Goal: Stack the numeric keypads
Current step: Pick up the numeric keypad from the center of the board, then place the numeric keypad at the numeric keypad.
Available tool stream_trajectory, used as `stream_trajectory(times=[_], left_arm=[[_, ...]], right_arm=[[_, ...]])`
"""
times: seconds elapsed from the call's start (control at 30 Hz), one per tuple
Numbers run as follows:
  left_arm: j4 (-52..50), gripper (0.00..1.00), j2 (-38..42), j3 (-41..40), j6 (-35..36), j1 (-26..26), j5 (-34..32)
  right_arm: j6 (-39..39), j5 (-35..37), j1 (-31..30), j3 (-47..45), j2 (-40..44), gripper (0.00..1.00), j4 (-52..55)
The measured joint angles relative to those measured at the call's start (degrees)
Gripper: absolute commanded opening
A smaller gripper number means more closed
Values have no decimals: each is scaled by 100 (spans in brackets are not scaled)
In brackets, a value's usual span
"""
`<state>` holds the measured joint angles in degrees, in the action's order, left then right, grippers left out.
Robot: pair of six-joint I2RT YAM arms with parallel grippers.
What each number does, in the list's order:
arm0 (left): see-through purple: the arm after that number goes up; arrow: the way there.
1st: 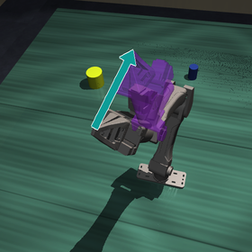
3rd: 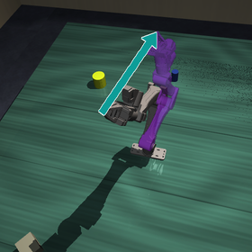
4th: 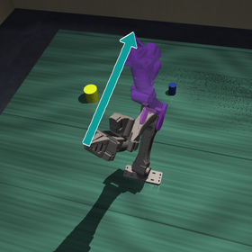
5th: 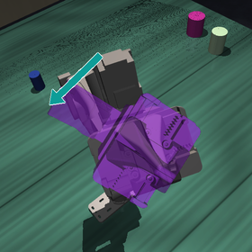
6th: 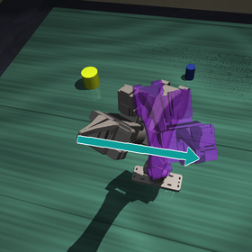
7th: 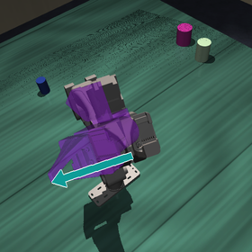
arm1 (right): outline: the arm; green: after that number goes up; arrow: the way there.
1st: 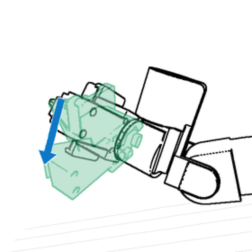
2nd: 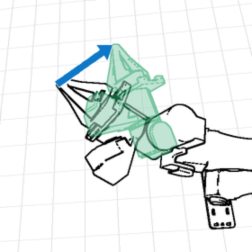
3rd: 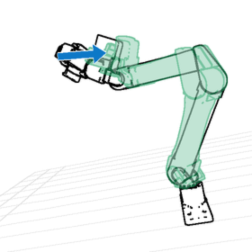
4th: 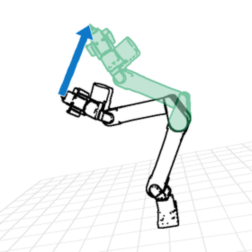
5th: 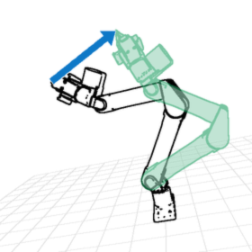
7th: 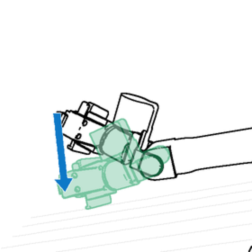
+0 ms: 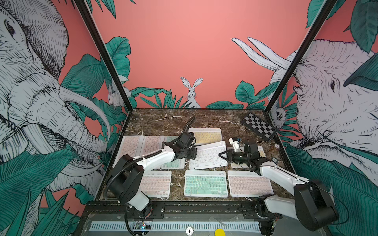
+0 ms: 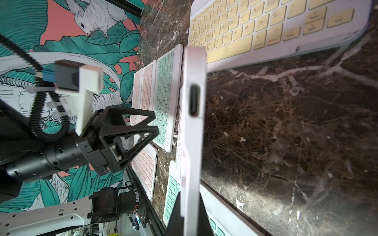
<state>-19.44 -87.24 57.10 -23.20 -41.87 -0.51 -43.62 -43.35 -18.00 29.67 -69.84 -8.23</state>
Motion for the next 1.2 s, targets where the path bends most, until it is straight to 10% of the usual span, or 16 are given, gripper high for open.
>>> stream_trajectory(times=[0.4, 1.2], left_arm=[[-962, 67, 321, 997, -24, 168, -590], [-855, 67, 122, 1097, -35, 603, -450]], right_arm=[[-361, -50, 155, 728, -57, 0, -175], [-708, -1283, 697, 2774, -3401, 0, -1821]])
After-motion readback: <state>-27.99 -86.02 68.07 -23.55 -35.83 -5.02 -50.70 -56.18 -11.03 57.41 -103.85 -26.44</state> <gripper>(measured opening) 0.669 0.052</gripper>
